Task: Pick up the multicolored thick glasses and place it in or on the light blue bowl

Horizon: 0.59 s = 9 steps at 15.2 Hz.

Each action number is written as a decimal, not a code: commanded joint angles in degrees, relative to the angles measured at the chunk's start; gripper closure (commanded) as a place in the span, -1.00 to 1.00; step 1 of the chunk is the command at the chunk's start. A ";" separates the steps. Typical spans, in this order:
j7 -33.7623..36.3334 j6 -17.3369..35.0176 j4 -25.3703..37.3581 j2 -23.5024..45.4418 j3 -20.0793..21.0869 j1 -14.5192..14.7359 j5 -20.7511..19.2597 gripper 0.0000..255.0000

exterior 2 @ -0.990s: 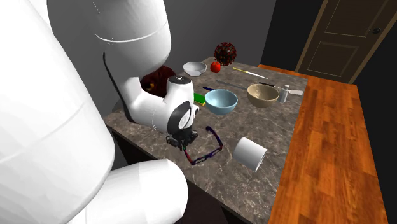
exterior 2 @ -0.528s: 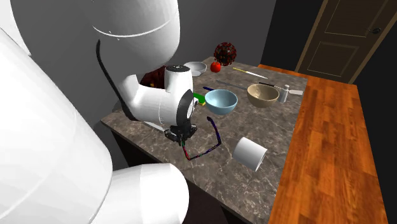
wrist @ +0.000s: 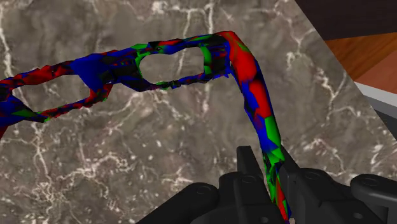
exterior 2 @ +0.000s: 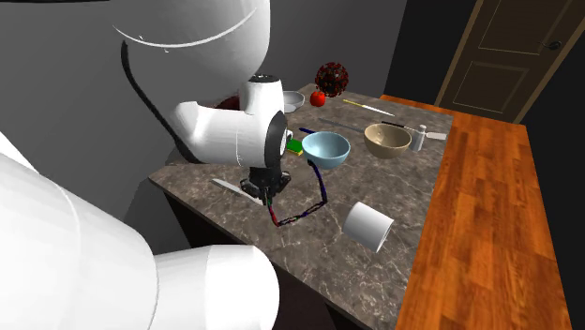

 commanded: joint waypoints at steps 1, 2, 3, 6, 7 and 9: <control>0.68 -2.54 0.33 -2.20 0.72 -0.63 -0.69 1.00; 0.91 -3.72 0.55 -3.18 1.01 -0.86 -0.91 1.00; 1.11 -4.88 0.78 -4.12 1.30 -1.08 -1.08 1.00; 1.60 -8.33 1.59 -6.79 2.13 -1.60 -1.42 1.00; 1.74 -9.45 1.89 -7.63 2.39 -1.73 -1.48 1.00; 1.97 -11.67 2.53 -9.22 2.90 -1.97 -1.55 1.00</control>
